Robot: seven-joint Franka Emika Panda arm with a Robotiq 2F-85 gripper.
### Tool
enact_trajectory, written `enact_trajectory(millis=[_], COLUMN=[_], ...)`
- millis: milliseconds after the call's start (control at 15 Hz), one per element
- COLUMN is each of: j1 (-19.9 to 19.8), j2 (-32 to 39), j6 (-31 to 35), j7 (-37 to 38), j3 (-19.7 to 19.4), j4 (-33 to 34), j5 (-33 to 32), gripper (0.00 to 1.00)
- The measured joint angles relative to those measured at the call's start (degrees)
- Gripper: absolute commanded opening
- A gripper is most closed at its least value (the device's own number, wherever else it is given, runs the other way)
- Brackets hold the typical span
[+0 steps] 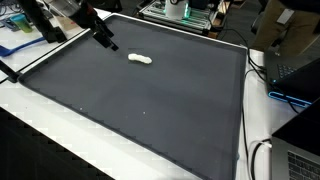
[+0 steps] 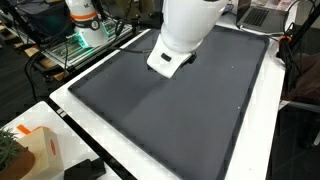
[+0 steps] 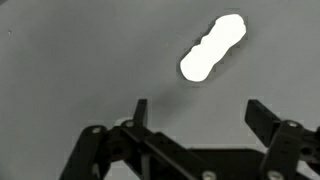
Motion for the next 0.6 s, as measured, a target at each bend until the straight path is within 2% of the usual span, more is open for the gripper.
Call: enact_trajectory(millis=[600], j1=[0.07], j2=[-2.25], j6=[-2.09], j7=[0.93], j3=[-0.50], j4=[-0.01], j5=[3.69], gripper=[1.00])
